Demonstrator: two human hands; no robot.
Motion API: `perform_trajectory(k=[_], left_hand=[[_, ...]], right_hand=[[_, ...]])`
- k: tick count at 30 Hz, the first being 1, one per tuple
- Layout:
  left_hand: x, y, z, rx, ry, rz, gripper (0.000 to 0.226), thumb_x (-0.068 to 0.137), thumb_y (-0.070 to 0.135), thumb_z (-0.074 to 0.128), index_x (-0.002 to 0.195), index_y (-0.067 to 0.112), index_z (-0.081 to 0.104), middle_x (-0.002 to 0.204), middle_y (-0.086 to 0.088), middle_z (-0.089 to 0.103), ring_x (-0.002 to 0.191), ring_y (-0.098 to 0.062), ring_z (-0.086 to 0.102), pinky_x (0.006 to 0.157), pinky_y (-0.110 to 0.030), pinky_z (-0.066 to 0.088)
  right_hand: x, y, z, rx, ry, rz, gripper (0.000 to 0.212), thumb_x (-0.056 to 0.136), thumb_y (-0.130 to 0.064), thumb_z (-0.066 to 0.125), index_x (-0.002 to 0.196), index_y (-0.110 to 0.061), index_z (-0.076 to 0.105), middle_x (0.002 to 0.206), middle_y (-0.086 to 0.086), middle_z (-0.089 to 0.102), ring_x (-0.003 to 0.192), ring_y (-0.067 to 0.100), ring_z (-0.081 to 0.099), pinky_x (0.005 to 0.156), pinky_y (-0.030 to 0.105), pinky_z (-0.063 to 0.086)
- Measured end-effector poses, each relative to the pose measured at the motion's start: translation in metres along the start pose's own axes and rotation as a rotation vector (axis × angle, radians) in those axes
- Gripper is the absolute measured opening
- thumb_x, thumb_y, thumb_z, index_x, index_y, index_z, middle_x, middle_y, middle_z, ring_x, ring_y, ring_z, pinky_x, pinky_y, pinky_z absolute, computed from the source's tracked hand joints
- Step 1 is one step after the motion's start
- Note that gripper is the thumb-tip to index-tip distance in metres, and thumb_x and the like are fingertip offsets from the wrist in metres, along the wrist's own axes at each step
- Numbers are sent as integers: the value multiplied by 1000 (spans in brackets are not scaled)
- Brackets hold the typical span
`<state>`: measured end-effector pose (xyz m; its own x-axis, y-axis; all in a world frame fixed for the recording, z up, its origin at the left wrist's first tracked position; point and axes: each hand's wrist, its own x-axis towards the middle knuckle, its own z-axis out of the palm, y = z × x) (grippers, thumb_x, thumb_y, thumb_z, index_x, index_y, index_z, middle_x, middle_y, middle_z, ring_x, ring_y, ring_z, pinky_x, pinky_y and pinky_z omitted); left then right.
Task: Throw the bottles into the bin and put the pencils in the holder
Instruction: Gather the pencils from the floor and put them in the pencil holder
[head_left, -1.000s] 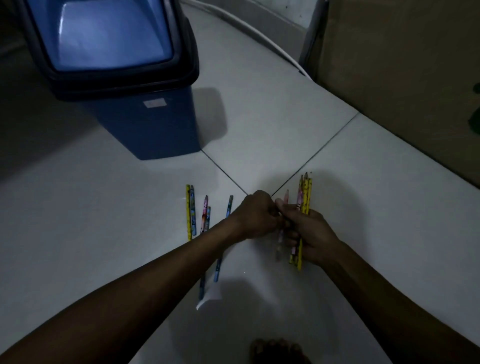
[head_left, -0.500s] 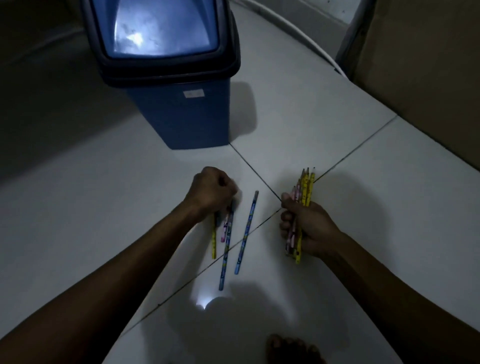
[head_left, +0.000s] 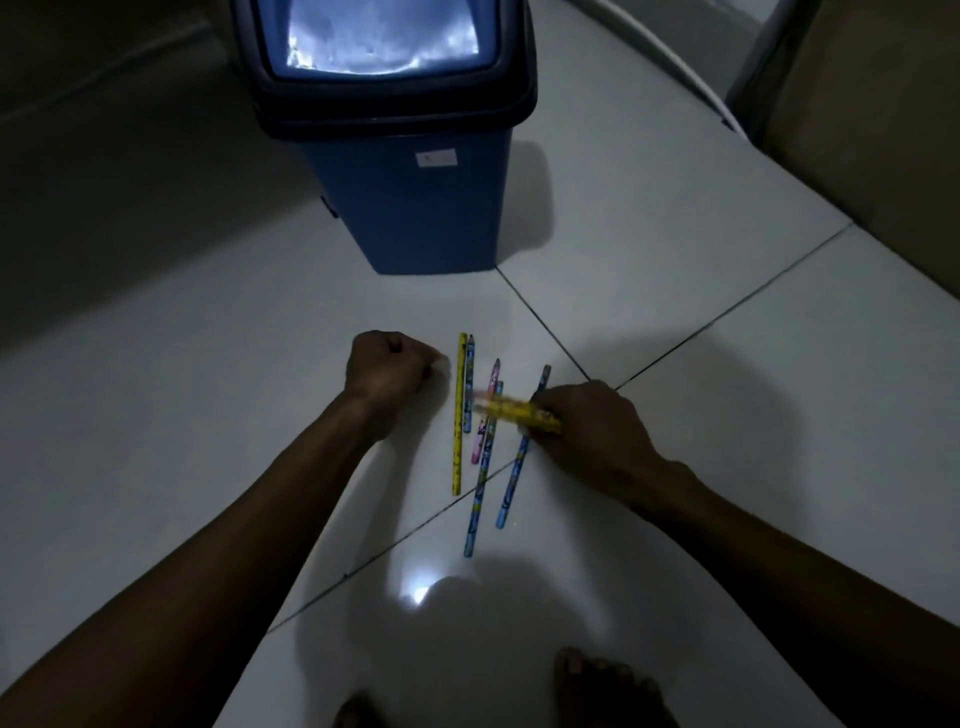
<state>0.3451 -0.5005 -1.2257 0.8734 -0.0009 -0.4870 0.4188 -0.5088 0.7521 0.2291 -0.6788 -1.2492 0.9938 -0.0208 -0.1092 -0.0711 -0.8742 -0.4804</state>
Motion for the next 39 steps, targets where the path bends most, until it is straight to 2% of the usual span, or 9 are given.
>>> perform_trajectory(k=[4, 9, 14, 17, 22, 25, 32, 35, 39], left_hand=[[-1, -3, -3, 6, 2, -10, 21, 88, 6, 62, 70, 14, 66, 68, -2, 61, 60, -12, 55, 48, -21, 42], [-3, -11, -3, 46, -36, 58, 23, 86, 5, 63, 67, 18, 65, 69, -1, 63, 68, -14, 57, 64, -28, 49], [-7, -13, 1, 182, -58, 199, 17, 88, 10, 63, 72, 15, 66, 67, 4, 62, 62, -5, 56, 48, -9, 44], [-10, -11, 5, 315, -76, 329, 14, 89, 12, 62, 77, 12, 69, 67, 6, 62, 61, -2, 55, 49, -1, 39], [-7, -11, 19, 523, -136, 431, 21, 86, 26, 60, 84, 10, 73, 86, -9, 72, 84, -24, 65, 75, -38, 54], [-6, -4, 31, 667, -92, 486, 24, 88, 37, 55, 78, 15, 59, 90, -12, 65, 88, -29, 62, 67, -32, 43], [1, 25, 56, 985, -108, 505, 34, 90, 24, 58, 117, 5, 52, 123, -17, 54, 111, -33, 55, 84, -34, 39], [4, 32, 58, 974, -172, 430, 34, 90, 23, 58, 118, 5, 52, 123, -17, 54, 111, -34, 55, 86, -36, 42], [11, 44, 47, 662, -218, 363, 23, 92, 29, 49, 90, 7, 56, 103, -16, 63, 89, -30, 60, 69, -30, 41]], right_hand=[[11, -2, 13, 169, 127, 432, 41, 83, -53, 65, 70, -17, 54, 73, 8, 63, 68, 26, 65, 53, 26, 40], [21, 0, 18, 212, 52, 553, 46, 75, -53, 74, 81, -9, 64, 80, 10, 65, 72, 27, 66, 59, 32, 53], [26, -2, 13, 300, 16, 591, 32, 80, -31, 70, 66, -11, 49, 67, 5, 53, 62, 24, 56, 46, 22, 33], [26, -4, 5, 436, 59, 543, 33, 85, -20, 62, 58, -10, 47, 52, 2, 48, 48, 17, 48, 38, 20, 33], [25, -2, 1, 562, 173, 546, 28, 84, -26, 58, 70, -2, 60, 61, 10, 62, 53, 23, 57, 54, 30, 45], [24, 2, 3, 617, 201, 561, 26, 82, -32, 59, 70, -9, 57, 65, 13, 59, 57, 25, 56, 58, 35, 46], [16, 3, -1, 833, 216, 577, 27, 92, -23, 61, 67, -15, 53, 58, 10, 52, 49, 22, 49, 51, 30, 39], [13, 4, -2, 880, 230, 577, 24, 92, -23, 61, 72, -14, 56, 60, 12, 52, 52, 23, 49, 54, 32, 41], [10, 6, -5, 965, 237, 547, 23, 94, -19, 60, 75, -8, 52, 60, 13, 47, 58, 26, 49, 54, 35, 41]])
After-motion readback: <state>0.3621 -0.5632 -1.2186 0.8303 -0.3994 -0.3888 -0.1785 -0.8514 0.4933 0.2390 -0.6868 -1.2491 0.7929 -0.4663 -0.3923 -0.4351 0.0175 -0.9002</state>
